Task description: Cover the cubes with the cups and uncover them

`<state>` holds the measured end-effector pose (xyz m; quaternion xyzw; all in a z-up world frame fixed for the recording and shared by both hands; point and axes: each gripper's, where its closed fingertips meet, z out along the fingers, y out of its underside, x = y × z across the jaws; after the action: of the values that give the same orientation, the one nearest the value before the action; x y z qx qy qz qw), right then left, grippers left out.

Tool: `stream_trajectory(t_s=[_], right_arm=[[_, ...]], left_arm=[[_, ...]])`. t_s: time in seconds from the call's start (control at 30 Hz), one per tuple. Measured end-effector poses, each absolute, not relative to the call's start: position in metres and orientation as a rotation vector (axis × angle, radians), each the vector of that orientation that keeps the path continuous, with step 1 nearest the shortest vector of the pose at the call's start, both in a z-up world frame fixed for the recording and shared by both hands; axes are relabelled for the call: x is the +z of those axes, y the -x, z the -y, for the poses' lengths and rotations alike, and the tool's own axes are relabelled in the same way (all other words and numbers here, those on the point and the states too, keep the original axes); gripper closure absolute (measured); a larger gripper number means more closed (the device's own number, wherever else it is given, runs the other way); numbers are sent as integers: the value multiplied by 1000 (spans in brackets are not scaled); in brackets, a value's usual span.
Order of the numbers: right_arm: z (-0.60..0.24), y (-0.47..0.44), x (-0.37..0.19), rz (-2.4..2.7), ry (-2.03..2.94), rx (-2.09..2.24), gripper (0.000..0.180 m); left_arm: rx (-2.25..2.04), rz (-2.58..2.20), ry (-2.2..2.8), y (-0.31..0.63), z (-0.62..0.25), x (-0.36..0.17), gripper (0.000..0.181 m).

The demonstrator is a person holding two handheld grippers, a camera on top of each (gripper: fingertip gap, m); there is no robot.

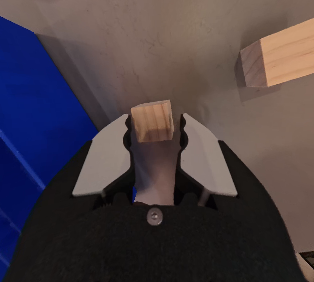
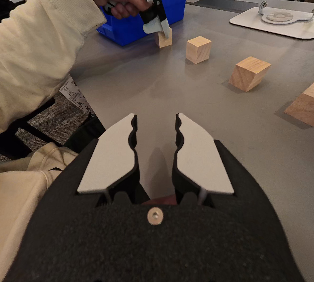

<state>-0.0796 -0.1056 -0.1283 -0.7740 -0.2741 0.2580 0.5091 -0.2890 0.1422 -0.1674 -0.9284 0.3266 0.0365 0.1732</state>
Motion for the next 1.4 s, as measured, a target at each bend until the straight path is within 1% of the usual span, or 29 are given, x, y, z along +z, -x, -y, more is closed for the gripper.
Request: stream_trajectory(t_s=[0.03,0.1,0.3,0.37,0.4,0.43,0.5,0.57,0.63,0.73,0.8,0.9,0.97,1.03,1.1,1.17,1.23,1.3,1.4], right_arm=[[106,79,-129,662,1866,619,137],[105,79,-129,661,1867,614,137],[101,72,-121,619,1829,597,137],[99,68,-116,583,1813,592,137],[97,65,-115,564,1810,590,137],[96,63,-114,547,1807,584,137],[93,58,-112,520,1801,567,137],[92,56,-111,516,1793,554,137],[90,55,-112,523,1799,536,137],[90,56,-112,540,1798,514,137],[91,57,-114,553,1804,501,137],[90,60,-119,564,1817,497,137],[91,61,-122,568,1828,507,137],[91,62,-124,574,1833,510,138],[91,63,-125,578,1834,513,138],[91,63,-126,581,1836,520,139],[90,61,-127,579,1838,520,139],[89,60,-129,572,1845,524,139],[88,56,-129,560,1848,521,140]], left_arm=[[89,-920,2616,287,-141,-163,124],[76,-891,2550,286,-140,-143,122],[-196,-760,2161,284,-97,-46,119],[-309,-656,2027,287,-74,-26,117],[-377,-592,1963,289,-60,-24,119],[-449,-537,1924,289,-44,-29,123],[-549,-482,1933,287,-14,-58,123],[-563,-465,1993,288,10,-94,123],[-587,-465,2038,287,29,-117,124],[-569,-479,2069,290,42,-128,125],[-565,-505,2095,290,48,-133,130],[-623,-532,2093,282,50,-128,128],[-556,-547,2080,290,37,-113,124],[-432,-550,2051,309,10,-88,125],[-322,-639,2099,328,-18,-69,131],[-204,-789,2168,347,-50,-56,131],[43,-937,2152,375,-98,-40,133],[292,-1076,2109,402,-150,-31,133],[318,-1178,2249,422,-200,-43,137]])
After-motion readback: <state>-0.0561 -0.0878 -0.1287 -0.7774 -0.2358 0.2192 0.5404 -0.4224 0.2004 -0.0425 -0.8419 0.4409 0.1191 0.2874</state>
